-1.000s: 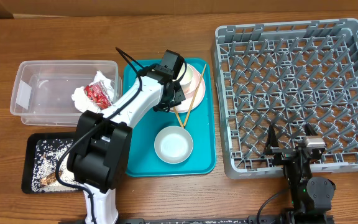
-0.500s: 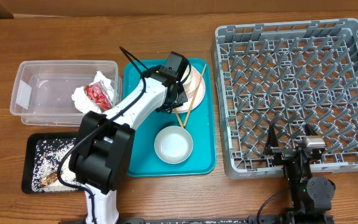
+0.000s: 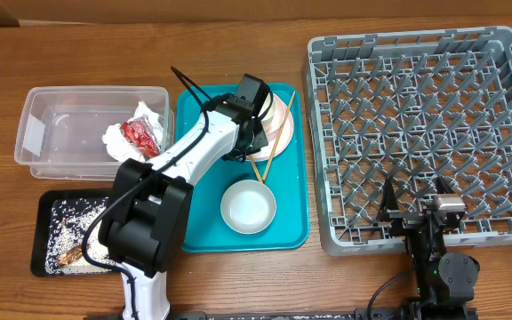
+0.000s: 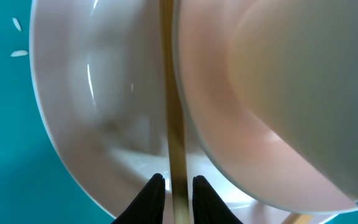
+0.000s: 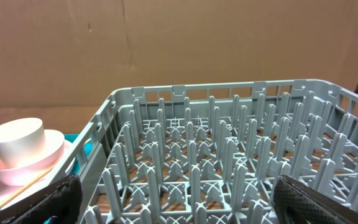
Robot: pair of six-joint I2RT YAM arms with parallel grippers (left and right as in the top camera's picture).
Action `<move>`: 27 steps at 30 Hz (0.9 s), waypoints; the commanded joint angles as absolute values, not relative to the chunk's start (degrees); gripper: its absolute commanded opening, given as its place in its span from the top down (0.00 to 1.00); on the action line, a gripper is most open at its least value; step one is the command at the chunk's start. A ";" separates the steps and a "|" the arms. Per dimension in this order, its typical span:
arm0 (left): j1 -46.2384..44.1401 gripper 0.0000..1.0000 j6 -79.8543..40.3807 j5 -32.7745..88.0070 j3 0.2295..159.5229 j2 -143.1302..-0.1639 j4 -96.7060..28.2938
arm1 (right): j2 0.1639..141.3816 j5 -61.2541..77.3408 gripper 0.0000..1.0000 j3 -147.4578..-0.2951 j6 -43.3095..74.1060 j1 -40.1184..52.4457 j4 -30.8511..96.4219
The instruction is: Sort waste into correct bins and load items into the dishwasher
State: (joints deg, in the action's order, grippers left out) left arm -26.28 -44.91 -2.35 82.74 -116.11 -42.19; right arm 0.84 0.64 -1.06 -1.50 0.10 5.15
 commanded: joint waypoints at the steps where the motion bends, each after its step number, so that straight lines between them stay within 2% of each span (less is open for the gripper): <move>1: -26.68 0.82 -45.43 -4.19 81.73 -116.92 -42.28 | 0.23 0.75 0.00 -0.47 -1.56 -0.03 4.82; 10: -26.65 0.85 -45.21 -4.93 81.73 -116.92 -41.93 | 0.23 0.75 0.00 -0.47 -1.56 -0.03 4.82; 16: -26.59 0.92 -45.19 -4.93 81.76 -116.90 -41.93 | 0.23 0.75 0.00 -0.47 -1.56 -0.03 4.82; 27: -24.67 0.92 -44.38 -8.12 83.48 -112.53 -43.13 | 0.23 0.75 0.00 -0.47 -1.56 -0.03 4.82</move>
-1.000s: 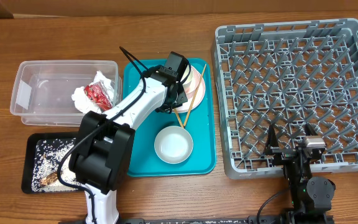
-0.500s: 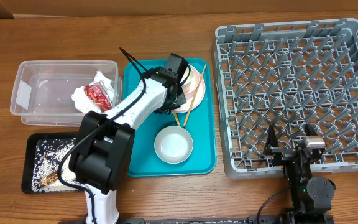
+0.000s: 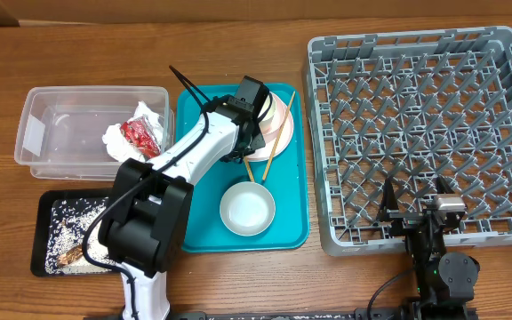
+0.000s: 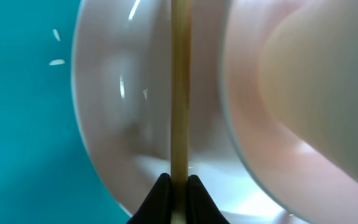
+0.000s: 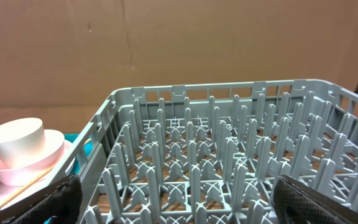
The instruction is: Sort waste into correct bins and load items into the dishwasher
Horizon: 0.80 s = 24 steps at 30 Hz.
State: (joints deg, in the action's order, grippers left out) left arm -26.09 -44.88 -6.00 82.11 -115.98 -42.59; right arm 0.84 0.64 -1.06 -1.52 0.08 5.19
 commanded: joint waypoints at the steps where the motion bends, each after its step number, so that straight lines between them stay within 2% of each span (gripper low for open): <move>1: -24.27 0.92 -43.62 -8.10 83.48 -111.70 -43.18 | 0.23 0.75 0.00 -0.47 -1.56 -0.03 4.82; 15: -16.40 0.96 -36.14 -7.53 83.48 -100.12 -49.58 | 0.23 0.75 0.00 -0.47 -1.56 -0.03 4.82; 20: -15.66 0.96 -34.22 -4.38 83.48 -98.15 -51.03 | 0.23 0.75 0.00 -0.47 -1.56 -0.03 4.82; 24: -15.79 0.96 -34.24 2.92 83.48 -98.10 -50.68 | 0.23 0.75 0.00 -0.47 -1.56 -0.03 4.82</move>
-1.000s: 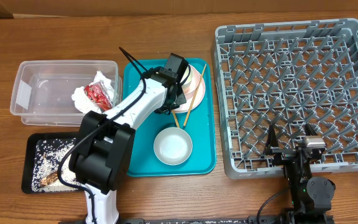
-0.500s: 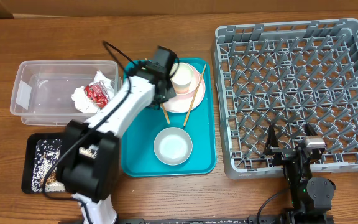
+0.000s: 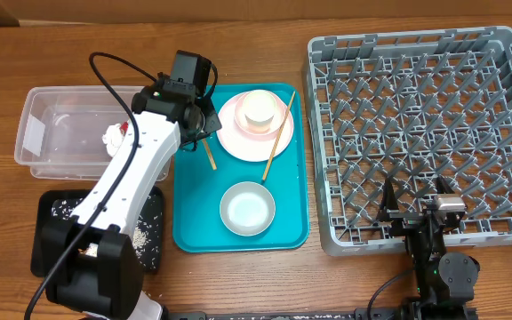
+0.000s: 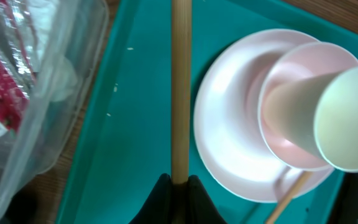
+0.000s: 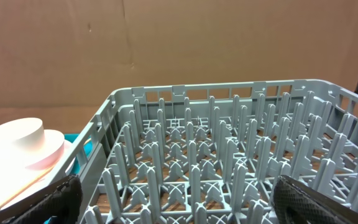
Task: Sort waste into correct bins and load items into the dishwasher
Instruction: 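Lift the chopsticks with the left gripper and carry them right to the rack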
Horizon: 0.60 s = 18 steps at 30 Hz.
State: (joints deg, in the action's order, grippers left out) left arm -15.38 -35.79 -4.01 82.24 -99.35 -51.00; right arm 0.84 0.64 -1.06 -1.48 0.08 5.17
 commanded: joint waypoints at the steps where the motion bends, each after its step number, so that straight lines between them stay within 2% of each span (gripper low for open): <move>1: -15.79 0.96 -34.26 5.61 83.48 -98.10 -50.28 | 0.23 0.75 0.00 -0.47 -1.56 -0.03 4.82; 9: -19.73 0.96 -36.32 23.42 83.48 -98.13 -37.82 | 0.23 0.75 0.00 -0.47 -1.56 -0.03 4.82; 14: -25.98 0.96 -38.85 22.68 83.46 -98.17 -29.23 | 0.23 0.75 0.00 -0.47 -1.56 -0.03 4.82; 18: -32.51 0.96 -41.71 16.91 83.46 -98.56 -22.46 | 0.23 0.75 0.00 -0.47 -1.56 -0.03 4.82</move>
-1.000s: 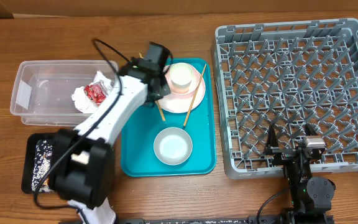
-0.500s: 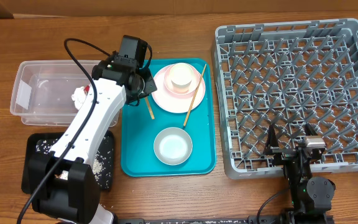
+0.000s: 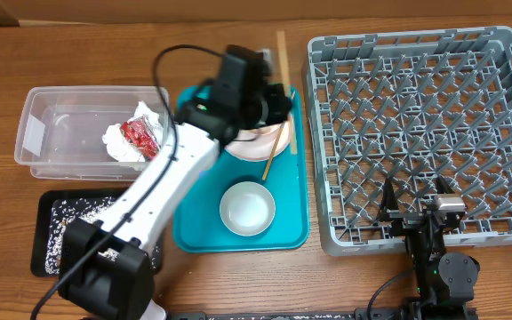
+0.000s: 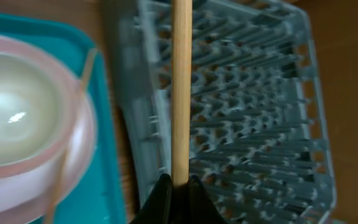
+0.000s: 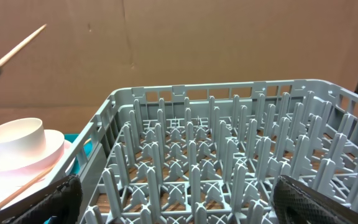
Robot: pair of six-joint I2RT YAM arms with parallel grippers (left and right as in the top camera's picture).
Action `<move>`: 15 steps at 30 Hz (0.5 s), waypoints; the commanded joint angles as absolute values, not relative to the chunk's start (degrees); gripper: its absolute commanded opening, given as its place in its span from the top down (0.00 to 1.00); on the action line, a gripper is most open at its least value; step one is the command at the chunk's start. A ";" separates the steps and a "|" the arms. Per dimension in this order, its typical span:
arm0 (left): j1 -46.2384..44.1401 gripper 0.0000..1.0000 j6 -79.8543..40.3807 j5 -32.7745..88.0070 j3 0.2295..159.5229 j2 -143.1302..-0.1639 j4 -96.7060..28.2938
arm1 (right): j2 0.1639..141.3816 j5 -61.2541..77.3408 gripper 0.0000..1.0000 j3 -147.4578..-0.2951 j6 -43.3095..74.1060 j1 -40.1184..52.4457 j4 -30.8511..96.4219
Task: Sort waste into correct bins and load items into the dishwasher
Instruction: 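Lift the chopsticks with the left gripper and carry them right to the rack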
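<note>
My left gripper (image 3: 269, 89) hovers over the far right of the teal tray (image 3: 198, 231), shut on a wooden chopstick (image 4: 181, 93). Its tip reaches toward the left edge of the grey dish rack (image 3: 416, 124). A second chopstick (image 3: 274, 147) leans on the pink plate (image 4: 73, 162), which carries a pale cup (image 4: 17, 118). A white bowl (image 3: 247, 206) sits at the tray's near end. My right gripper (image 5: 179, 202) rests open at the rack's near edge; the held chopstick (image 5: 20, 43) shows in its view at far left.
A clear plastic bin (image 3: 60, 124) holding crumpled white and red wrappers (image 3: 136, 135) stands left of the tray. A black tray (image 3: 56, 231) with scattered rice lies at the front left. The wooden table's far edge runs behind the rack.
My left gripper, still shut on the chopstick, has moved from the tray's left side beside the clear bin to its far right, and now points at the rack.
First my left gripper's jaws straddled a chopstick lying across the pink plate. Then they were shut on it. Then the chopstick was held clear at the tray's left side, and now it is near the rack's left edge. The right arm stayed still.
</note>
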State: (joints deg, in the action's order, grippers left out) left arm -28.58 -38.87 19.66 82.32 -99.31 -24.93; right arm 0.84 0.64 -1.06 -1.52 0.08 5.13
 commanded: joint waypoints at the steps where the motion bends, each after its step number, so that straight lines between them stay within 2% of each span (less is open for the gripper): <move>1: -33.93 0.96 -41.98 15.29 83.46 -98.72 -21.32 | 0.23 0.75 0.00 -0.47 -1.56 -0.03 4.82; 7: -40.49 0.96 -47.35 5.10 83.46 -100.12 -18.15 | 0.23 0.75 0.00 -0.47 -1.56 -0.03 4.82; 15: -42.04 0.95 -50.33 4.03 83.46 -104.75 -14.24 | 0.23 0.75 0.00 -0.47 -1.54 -0.03 4.82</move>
State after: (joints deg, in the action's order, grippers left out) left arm -42.02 -47.13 6.48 82.46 -101.86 -14.48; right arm 0.84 0.64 -1.06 -1.52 0.08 5.19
